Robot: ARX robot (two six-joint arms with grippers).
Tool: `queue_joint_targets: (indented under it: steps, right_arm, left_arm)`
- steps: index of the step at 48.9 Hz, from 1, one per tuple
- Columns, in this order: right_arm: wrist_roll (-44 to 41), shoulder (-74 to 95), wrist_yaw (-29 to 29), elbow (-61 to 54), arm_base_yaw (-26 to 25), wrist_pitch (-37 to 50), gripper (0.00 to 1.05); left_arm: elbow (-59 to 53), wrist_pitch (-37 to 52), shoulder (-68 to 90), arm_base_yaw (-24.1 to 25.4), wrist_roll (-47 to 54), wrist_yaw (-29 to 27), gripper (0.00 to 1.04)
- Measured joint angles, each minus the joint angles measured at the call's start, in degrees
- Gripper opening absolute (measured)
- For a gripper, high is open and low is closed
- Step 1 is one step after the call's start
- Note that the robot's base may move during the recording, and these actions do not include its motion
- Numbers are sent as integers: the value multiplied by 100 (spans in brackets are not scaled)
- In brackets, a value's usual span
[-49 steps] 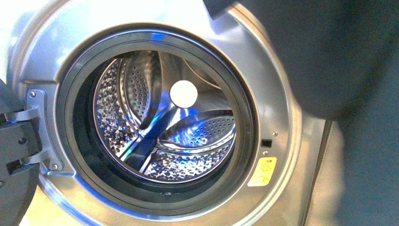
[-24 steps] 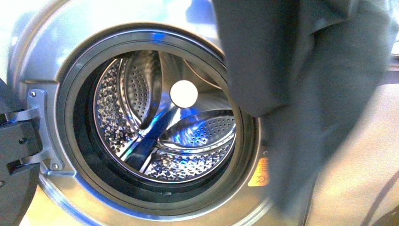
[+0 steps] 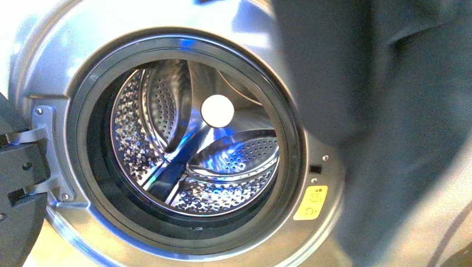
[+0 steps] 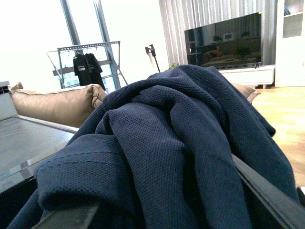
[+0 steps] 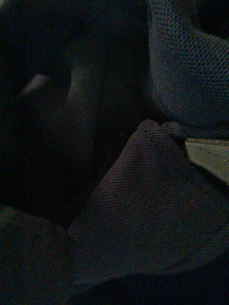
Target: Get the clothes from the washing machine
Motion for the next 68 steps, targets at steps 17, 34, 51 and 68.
queue_joint_targets:
  steps: [17,34,51,68]
  right_arm:
    - [706,-839,227,136,-1445,92,6]
    - [2144,-1512,-444,647,-4107,-249,6]
    - [3845,-772,-2944,1285,-7149,-1727,6]
    - [2481,-356,-4282,70,-7477,-3359,6]
  left_arm:
    - [0,0,0,0,0,11,98]
    - [28,2,0,0,2,13,98]
    - [37,2,-2,0,0,13,98]
    - [37,2,-2,0,2,13,98]
